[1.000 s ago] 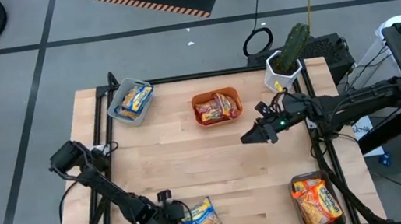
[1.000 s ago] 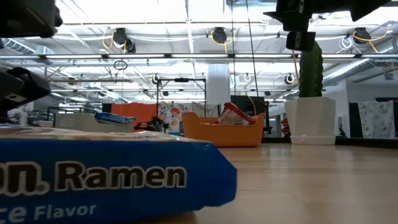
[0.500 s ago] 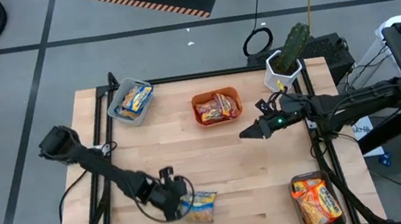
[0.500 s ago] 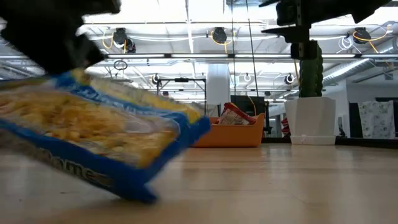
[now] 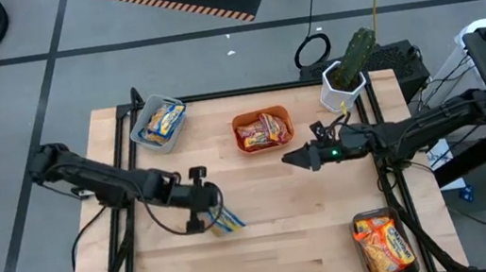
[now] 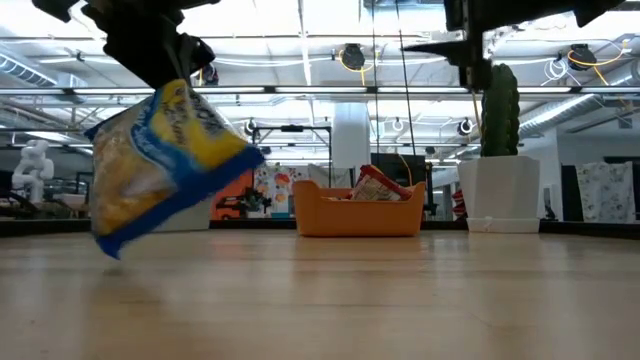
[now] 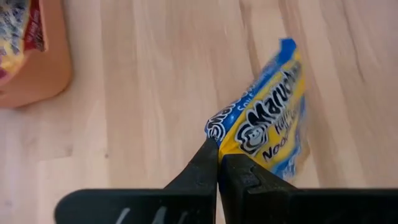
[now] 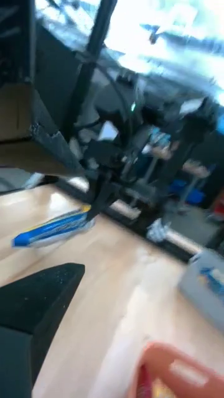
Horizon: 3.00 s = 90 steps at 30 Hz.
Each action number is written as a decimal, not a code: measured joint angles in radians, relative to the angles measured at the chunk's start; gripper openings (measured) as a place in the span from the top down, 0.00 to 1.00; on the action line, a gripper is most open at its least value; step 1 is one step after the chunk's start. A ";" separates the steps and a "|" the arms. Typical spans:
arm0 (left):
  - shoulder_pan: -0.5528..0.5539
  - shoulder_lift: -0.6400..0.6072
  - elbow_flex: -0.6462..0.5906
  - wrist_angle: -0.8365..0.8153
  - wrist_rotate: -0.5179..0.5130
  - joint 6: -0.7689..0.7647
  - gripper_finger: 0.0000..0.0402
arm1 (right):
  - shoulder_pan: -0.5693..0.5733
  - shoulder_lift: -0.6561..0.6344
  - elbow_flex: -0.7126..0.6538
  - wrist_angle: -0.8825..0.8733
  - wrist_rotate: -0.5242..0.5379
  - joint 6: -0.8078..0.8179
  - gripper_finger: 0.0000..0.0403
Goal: Sort Maruchan noodles
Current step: Put the blue noodle pack into the gray bin
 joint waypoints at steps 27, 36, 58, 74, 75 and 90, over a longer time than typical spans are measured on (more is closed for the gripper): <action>0.321 -0.293 0.001 0.200 0.045 -0.093 1.00 | 0.054 0.354 0.285 0.132 0.248 -0.370 0.32; 0.356 -0.296 0.001 0.307 -0.014 -0.205 1.00 | 0.031 0.352 0.285 0.101 0.215 -0.520 0.21; 0.401 -0.265 0.001 0.613 -0.110 -0.280 1.00 | -0.079 0.333 0.285 0.163 0.111 -0.597 0.21; 0.409 -0.159 0.001 0.778 -0.111 -0.354 1.00 | -0.169 0.333 0.285 0.166 0.028 -0.631 0.32; 0.409 -0.158 0.001 0.777 -0.111 -0.360 1.00 | -0.172 0.333 0.285 0.164 0.028 -0.632 0.34; 0.406 -0.158 0.001 0.751 -0.124 -0.380 1.00 | -0.235 0.321 0.285 0.158 -0.100 -0.658 0.67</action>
